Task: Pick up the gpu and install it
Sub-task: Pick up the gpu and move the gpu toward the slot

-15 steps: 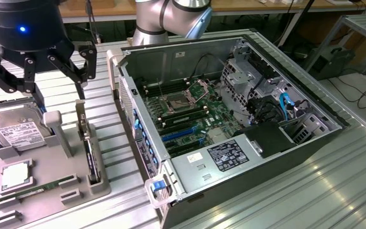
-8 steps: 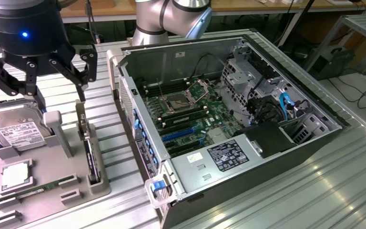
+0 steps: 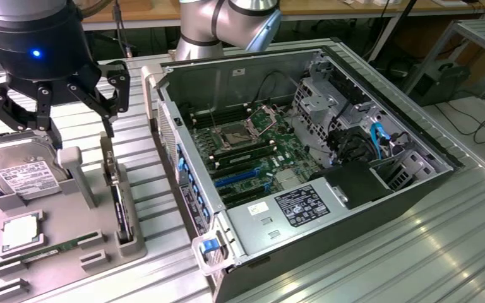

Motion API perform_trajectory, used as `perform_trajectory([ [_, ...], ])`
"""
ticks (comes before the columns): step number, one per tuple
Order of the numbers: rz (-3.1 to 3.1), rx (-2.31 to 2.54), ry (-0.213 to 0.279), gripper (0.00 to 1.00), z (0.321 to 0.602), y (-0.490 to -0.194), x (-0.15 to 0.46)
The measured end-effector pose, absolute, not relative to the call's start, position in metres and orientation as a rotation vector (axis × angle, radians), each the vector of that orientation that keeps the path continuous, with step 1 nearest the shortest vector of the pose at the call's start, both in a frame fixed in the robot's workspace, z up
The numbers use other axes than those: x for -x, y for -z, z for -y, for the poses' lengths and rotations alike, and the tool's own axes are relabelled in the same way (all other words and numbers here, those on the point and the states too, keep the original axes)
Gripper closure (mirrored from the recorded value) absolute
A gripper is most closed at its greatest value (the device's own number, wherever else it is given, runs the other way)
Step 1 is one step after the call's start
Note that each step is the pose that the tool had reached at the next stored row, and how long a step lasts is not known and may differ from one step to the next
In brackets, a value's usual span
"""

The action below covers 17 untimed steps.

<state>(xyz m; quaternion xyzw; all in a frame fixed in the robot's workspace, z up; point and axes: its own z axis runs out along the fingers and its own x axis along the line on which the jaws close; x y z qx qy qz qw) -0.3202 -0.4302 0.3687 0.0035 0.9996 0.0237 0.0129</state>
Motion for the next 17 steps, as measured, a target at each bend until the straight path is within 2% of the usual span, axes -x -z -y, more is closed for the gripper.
perform_trajectory([
  [17,-3.115,-0.011,-0.074,0.34,0.4312,-0.3588,0.3203],
])
